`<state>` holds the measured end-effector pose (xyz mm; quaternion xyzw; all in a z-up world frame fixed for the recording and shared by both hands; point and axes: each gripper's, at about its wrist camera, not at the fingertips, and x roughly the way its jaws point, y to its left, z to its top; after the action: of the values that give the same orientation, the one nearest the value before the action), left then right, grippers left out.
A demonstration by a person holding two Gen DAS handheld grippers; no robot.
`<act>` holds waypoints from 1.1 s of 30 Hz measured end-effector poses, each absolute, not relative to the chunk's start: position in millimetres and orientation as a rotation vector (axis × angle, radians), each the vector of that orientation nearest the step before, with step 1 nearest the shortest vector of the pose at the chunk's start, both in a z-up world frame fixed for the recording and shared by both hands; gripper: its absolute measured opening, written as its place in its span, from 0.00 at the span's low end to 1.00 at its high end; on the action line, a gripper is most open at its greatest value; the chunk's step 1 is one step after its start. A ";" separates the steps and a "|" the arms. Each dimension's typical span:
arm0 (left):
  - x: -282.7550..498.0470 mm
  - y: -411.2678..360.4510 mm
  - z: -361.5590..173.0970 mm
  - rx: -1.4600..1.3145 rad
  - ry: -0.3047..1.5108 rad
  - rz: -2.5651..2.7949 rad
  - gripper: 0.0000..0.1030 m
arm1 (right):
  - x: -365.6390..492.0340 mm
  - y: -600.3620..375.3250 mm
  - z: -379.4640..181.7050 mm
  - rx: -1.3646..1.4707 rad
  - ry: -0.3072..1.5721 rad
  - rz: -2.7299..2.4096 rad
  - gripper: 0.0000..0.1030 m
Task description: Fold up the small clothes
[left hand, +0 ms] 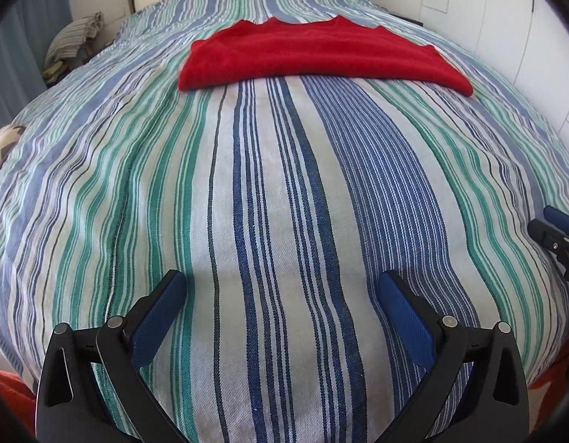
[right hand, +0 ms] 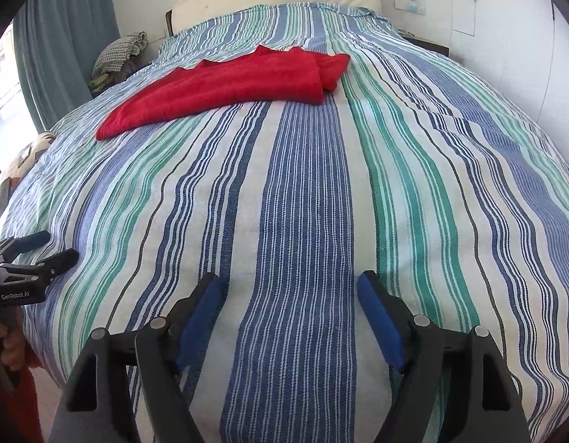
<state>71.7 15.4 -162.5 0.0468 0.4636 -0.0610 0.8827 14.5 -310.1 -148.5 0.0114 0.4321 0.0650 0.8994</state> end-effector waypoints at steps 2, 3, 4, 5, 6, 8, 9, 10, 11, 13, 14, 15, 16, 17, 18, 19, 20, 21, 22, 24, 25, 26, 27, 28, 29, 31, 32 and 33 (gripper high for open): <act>71.8 15.2 -162.5 0.098 0.965 -0.127 1.00 | 14.4 -310.0 -148.5 0.023 0.894 0.134 0.75; 71.8 15.1 -162.4 0.098 0.965 -0.127 1.00 | 14.5 -310.2 -148.5 0.024 0.894 0.134 0.75; 71.9 15.0 -162.4 0.098 0.965 -0.127 1.00 | 14.5 -310.2 -148.5 0.023 0.894 0.134 0.75; 71.9 15.1 -162.4 0.098 0.965 -0.127 1.00 | 14.4 -309.9 -148.6 0.023 0.894 0.134 0.75; 71.9 15.1 -162.3 0.097 0.965 -0.127 1.00 | 14.4 -309.9 -148.7 0.023 0.894 0.134 0.75; 71.7 15.2 -162.4 0.097 0.966 -0.127 1.00 | 14.5 -310.0 -148.6 0.024 0.894 0.133 0.75; 72.0 14.9 -162.4 0.097 0.966 -0.127 1.00 | 14.7 -310.1 -148.6 0.023 0.894 0.133 0.75; 72.2 14.9 -162.8 0.097 0.967 -0.126 1.00 | 14.7 -310.1 -148.7 0.023 0.894 0.134 0.75; 72.1 15.0 -162.7 0.097 0.966 -0.126 1.00 | 14.7 -310.0 -148.7 0.023 0.895 0.133 0.75; 72.4 14.6 -163.1 0.097 0.968 -0.126 1.00 | 14.7 -310.0 -148.7 0.023 0.895 0.133 0.75; 72.5 14.4 -163.3 0.097 0.969 -0.126 1.00 | 14.7 -309.8 -148.8 0.023 0.895 0.133 0.75; 72.6 14.4 -163.5 0.097 0.970 -0.126 1.00 | 14.8 -310.0 -148.7 0.023 0.894 0.133 0.75; 72.8 14.4 -163.7 0.096 0.971 -0.126 1.00 | 14.6 -309.8 -148.8 0.024 0.895 0.133 0.75; 72.8 14.5 -163.9 0.097 0.972 -0.126 1.00 | 14.7 -309.7 -148.8 0.023 0.895 0.133 0.75; 72.7 14.7 -164.0 0.097 0.973 -0.127 1.00 | 14.9 -310.0 -148.7 0.023 0.895 0.133 0.75; 72.6 15.0 -164.0 0.097 0.973 -0.127 1.00 | 14.9 -310.0 -148.7 0.023 0.894 0.133 0.75; 72.7 14.8 -163.9 0.098 0.973 -0.127 1.00 | 14.8 -309.8 -148.8 0.023 0.895 0.133 0.75; 72.6 14.7 -163.9 0.098 0.972 -0.127 1.00 | 15.0 -310.0 -148.7 0.023 0.895 0.133 0.75; 72.8 14.7 -163.7 0.097 0.973 -0.126 1.00 | 14.9 -310.0 -148.7 0.023 0.895 0.133 0.75; 72.7 14.6 -163.7 0.097 0.973 -0.126 1.00 | 15.0 -310.0 -148.8 0.023 0.895 0.133 0.75; 72.6 14.5 -163.7 0.097 0.972 -0.126 1.00 | 14.7 -309.8 -148.9 0.023 0.895 0.132 0.75; 72.7 14.5 -163.6 0.097 0.972 -0.126 1.00 | 15.0 -310.1 -148.7 0.022 0.894 0.133 0.75; 72.9 14.5 -163.5 0.097 0.972 -0.126 1.00 | 15.0 -310.1 -148.7 0.022 0.894 0.133 0.75; 72.6 14.5 -163.6 0.097 0.971 -0.126 1.00 | 15.2 -309.9 -148.9 0.021 0.894 0.132 0.76; 72.5 14.6 -163.4 0.096 0.970 -0.126 1.00 | 15.5 -309.9 -149.2 0.020 0.894 0.132 0.76; 71.6 15.3 -163.4 0.091 0.966 -0.126 1.00 | 15.8 -309.3 -149.4 0.017 0.894 0.131 0.76; 71.1 15.6 -163.6 0.090 0.964 -0.128 1.00 | 16.1 -308.9 -149.5 0.016 0.893 0.131 0.77; 70.4 15.9 -163.6 0.090 0.962 -0.129 1.00 | 16.3 -308.6 -149.5 0.016 0.892 0.132 0.78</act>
<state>70.4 15.9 -163.6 0.0433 0.4622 -0.0621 0.8836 16.3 -308.6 -149.5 0.0076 0.4312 0.0639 0.8999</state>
